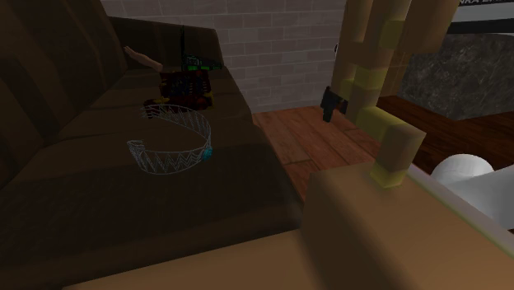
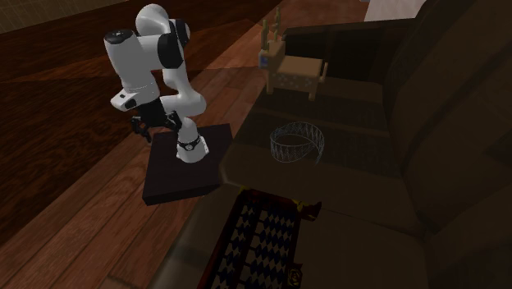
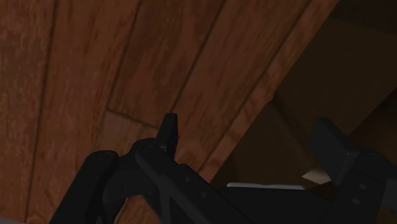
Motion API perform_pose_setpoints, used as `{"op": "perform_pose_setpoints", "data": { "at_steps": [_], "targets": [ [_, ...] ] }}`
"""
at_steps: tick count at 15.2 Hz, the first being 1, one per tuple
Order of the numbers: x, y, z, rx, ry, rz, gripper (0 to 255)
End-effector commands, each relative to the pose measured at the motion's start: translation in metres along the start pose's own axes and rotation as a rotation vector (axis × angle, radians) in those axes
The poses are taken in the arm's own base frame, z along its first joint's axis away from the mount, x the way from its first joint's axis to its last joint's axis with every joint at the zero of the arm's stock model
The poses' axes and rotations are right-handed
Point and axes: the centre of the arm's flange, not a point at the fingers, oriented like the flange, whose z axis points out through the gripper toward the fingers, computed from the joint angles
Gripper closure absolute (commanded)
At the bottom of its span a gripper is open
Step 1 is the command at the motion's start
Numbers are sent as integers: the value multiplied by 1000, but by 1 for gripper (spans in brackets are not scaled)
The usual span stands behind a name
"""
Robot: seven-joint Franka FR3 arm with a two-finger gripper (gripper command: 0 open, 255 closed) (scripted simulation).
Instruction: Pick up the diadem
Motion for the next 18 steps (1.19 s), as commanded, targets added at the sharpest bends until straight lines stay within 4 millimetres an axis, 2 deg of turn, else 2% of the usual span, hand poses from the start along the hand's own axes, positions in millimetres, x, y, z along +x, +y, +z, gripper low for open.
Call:
{"op": "perform_pose_setpoints", "data": {
  "at_steps": [1,18],
  "targets": [
    [0,0,0,0,0,0,0],
    [81,-207,-42,-7,-16,-31,0]
  ]
}}
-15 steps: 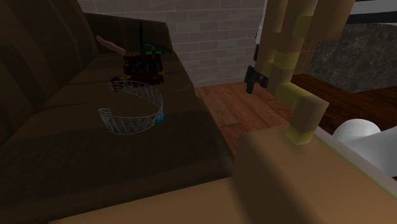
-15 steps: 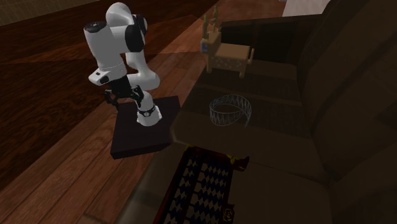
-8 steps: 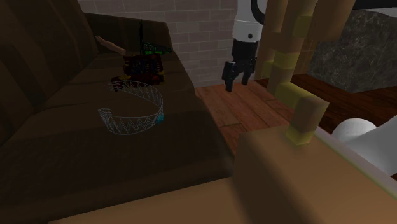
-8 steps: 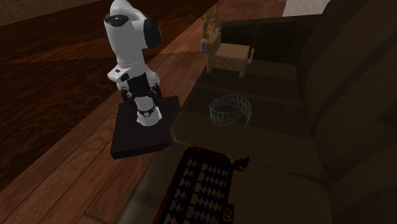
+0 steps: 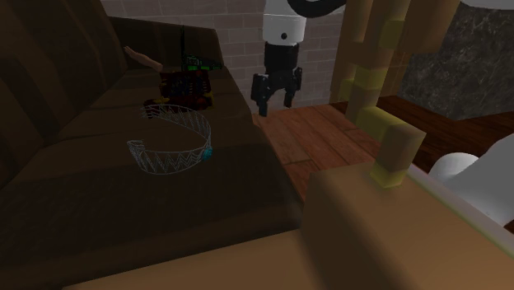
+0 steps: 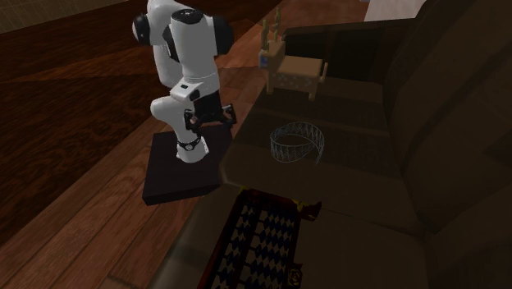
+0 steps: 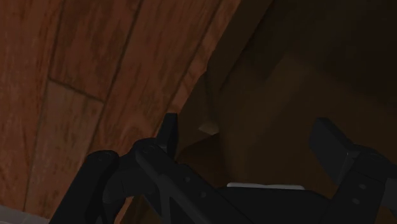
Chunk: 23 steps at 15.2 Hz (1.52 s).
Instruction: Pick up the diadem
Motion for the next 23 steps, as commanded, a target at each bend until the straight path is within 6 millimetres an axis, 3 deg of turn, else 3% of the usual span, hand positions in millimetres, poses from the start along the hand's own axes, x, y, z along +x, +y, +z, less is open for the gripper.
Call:
{"op": "perform_pose_setpoints", "data": {
  "at_steps": [1,13,21,23],
  "targets": [
    [12,-29,-3,1,-2,-3,0],
    [70,-175,-33,-4,-13,-25,0],
    [69,-175,6,-4,-14,-26,0],
    [69,-175,6,-4,-14,-26,0]
  ]
}}
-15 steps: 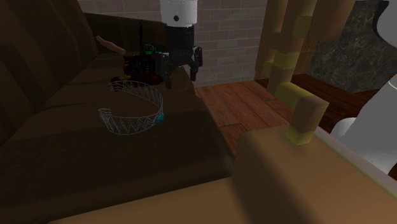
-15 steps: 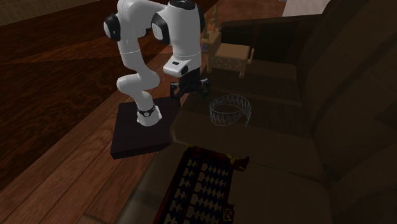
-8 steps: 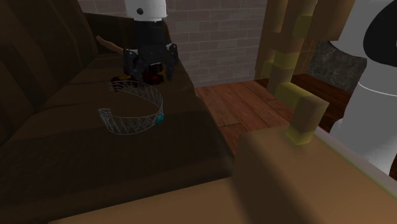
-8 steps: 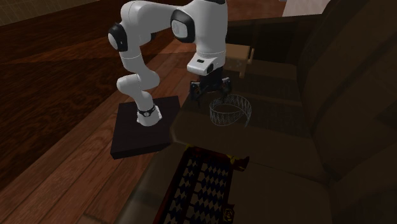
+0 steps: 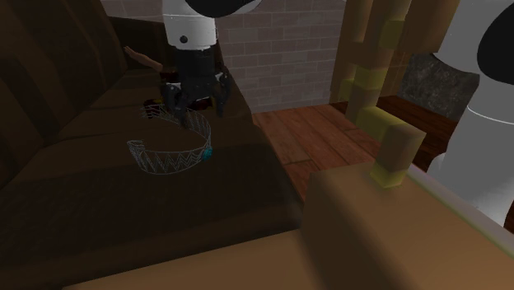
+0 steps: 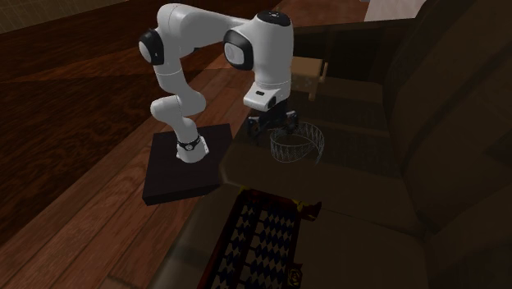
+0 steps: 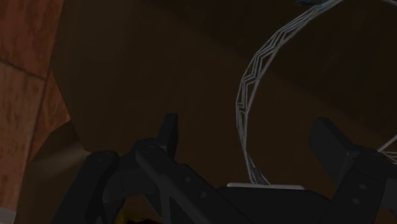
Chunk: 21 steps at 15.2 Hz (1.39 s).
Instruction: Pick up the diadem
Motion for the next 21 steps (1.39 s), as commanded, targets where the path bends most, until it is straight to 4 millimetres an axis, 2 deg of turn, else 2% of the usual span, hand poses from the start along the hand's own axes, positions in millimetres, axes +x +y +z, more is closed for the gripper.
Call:
{"op": "perform_pose_setpoints", "data": {
  "at_steps": [1,10,21],
  "targets": [
    [-1,0,2,0,0,0,255],
    [0,0,2,0,0,0,255],
    [2,-2,-56,0,0,0,255]
  ]
}}
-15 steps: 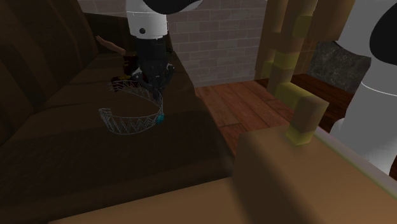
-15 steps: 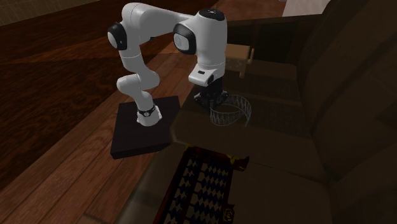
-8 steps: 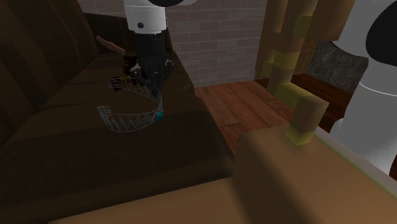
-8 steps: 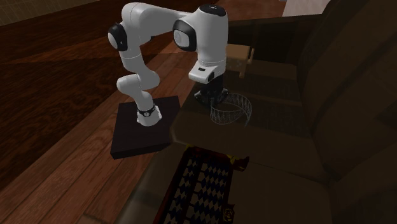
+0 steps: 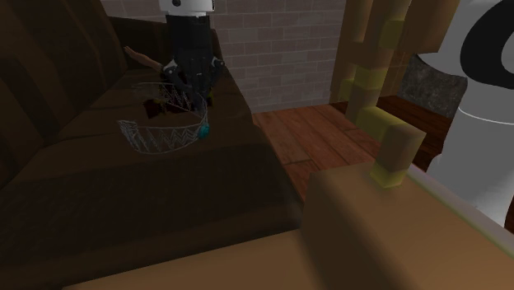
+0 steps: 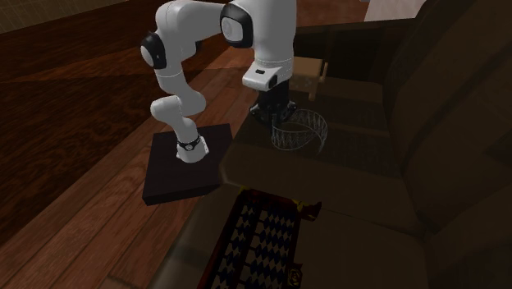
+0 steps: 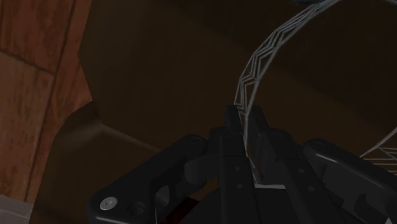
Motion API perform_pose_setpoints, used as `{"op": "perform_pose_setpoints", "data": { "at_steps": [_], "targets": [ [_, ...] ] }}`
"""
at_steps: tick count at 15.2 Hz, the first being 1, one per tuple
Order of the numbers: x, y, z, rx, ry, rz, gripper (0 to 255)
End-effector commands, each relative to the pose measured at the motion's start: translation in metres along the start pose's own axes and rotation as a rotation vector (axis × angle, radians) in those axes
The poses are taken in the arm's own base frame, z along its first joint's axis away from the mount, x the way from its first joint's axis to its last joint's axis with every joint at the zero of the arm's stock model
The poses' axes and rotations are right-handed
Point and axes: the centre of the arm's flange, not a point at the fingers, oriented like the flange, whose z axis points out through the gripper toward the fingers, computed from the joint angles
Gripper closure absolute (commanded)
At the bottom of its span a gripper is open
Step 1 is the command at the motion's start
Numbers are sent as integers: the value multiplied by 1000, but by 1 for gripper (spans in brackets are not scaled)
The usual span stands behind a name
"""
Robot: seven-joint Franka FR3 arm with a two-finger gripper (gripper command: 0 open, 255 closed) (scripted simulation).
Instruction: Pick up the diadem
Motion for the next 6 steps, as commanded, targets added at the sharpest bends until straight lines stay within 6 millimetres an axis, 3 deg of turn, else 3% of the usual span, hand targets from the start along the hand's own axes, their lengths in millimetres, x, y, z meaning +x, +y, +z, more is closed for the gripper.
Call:
{"op": "perform_pose_setpoints", "data": {
  "at_steps": [1,6],
  "targets": [
    [0,-1,-10,0,0,0,255],
    [0,-1,-26,0,0,0,255]
  ]
}}
